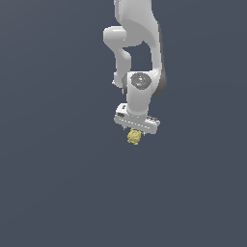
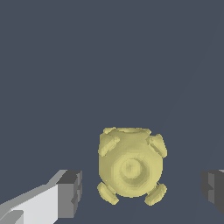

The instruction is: Pick up the object and move it to a goal position.

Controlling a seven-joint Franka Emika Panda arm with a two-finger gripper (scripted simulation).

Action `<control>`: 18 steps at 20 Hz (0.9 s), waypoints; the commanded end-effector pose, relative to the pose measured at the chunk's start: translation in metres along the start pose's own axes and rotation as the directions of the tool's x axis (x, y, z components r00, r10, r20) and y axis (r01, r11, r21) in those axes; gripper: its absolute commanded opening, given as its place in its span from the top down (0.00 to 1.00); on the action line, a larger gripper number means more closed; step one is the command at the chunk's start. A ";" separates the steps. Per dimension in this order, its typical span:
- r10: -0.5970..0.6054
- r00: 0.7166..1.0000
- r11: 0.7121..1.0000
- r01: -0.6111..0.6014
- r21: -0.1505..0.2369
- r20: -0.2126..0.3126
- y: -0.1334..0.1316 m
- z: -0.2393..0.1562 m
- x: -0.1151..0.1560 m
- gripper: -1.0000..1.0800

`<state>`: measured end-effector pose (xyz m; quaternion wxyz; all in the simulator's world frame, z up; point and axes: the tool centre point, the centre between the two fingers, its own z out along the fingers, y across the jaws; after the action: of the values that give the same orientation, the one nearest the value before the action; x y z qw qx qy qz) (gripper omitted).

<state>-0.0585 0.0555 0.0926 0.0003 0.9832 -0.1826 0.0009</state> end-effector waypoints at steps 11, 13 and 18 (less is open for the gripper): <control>0.016 1.000 1.000 -0.016 0.000 0.002 -0.001 0.015 -0.005 0.04; 0.017 1.000 1.000 -0.017 0.000 0.002 -0.001 0.024 -0.006 0.04; 0.019 1.000 1.000 -0.019 0.000 0.002 -0.001 0.046 -0.006 0.04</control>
<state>-0.0642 0.0587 0.0521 0.0002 0.9814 -0.1917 -0.0004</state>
